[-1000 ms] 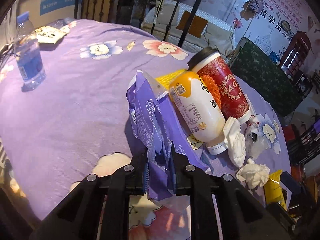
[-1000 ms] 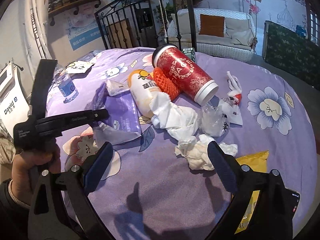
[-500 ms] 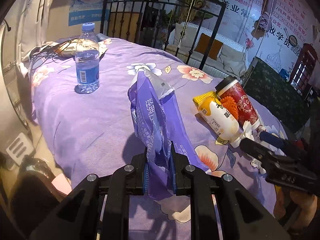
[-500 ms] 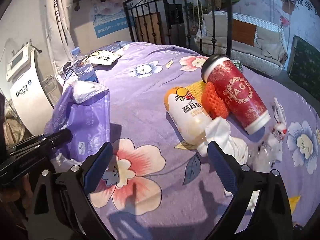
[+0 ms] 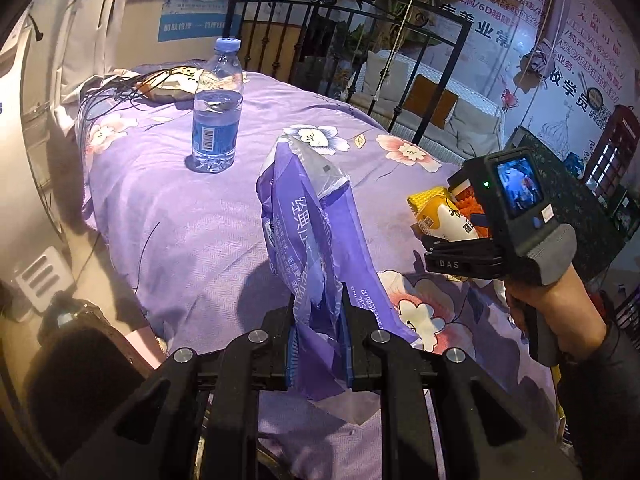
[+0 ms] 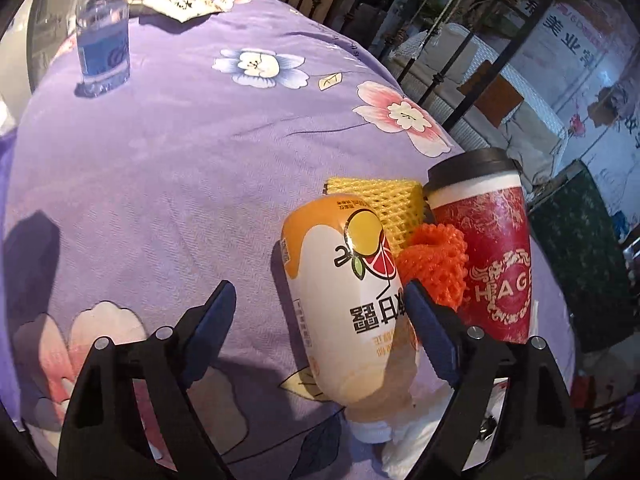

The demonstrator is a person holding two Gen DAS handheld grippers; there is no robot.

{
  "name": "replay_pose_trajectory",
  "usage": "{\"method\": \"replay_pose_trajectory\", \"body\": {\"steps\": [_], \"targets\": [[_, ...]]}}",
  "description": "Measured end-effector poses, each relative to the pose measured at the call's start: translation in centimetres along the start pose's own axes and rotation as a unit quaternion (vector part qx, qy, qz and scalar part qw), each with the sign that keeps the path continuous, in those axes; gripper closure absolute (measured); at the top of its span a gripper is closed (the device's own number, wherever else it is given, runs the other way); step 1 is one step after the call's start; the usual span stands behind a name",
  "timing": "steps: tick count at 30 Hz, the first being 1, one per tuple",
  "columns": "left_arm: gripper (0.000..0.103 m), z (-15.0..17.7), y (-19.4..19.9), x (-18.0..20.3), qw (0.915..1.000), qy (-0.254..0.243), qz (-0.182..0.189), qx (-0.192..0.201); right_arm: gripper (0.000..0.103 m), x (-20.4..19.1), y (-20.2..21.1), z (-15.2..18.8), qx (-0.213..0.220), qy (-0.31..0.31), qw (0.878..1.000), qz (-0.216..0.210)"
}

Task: Collect trash
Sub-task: 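Grasp the orange-and-white bottle with the right tool and lift it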

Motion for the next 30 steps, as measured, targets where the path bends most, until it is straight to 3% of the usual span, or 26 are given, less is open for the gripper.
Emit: {"method": "replay_pose_trajectory", "body": {"steps": [5,13,15,30], "targets": [[0.087,0.3,0.2,-0.4,1.0000,0.006,0.001,-0.002,0.019,0.0,-2.8,-0.3,-0.021,0.052,0.997,0.050],[0.087,0.9,0.8,-0.3,0.9999,0.006,0.008,-0.004,0.030,-0.1,-2.2,-0.9,-0.002,0.064,0.995,0.074],[0.087,1.0,1.1,-0.2,1.0000,0.003,0.006,0.000,0.034,-0.1,-1.2,-0.8,0.013,0.056,0.995,0.079],[0.087,2.0,2.7,0.6,0.9999,-0.005,0.012,0.005,0.040,-0.6,10.4,0.6,0.158,-0.024,0.985,0.057]]}}
Point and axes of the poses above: each gripper's, at about its wrist camera, not at the fingertips, and y roughly against the way its jaws point, x to its right, z to its underside, the point moved 7 cm from there along -y, roughly the way its jaws point, and after that the axes turned 5 degrees about y, right-handed, at the moved point
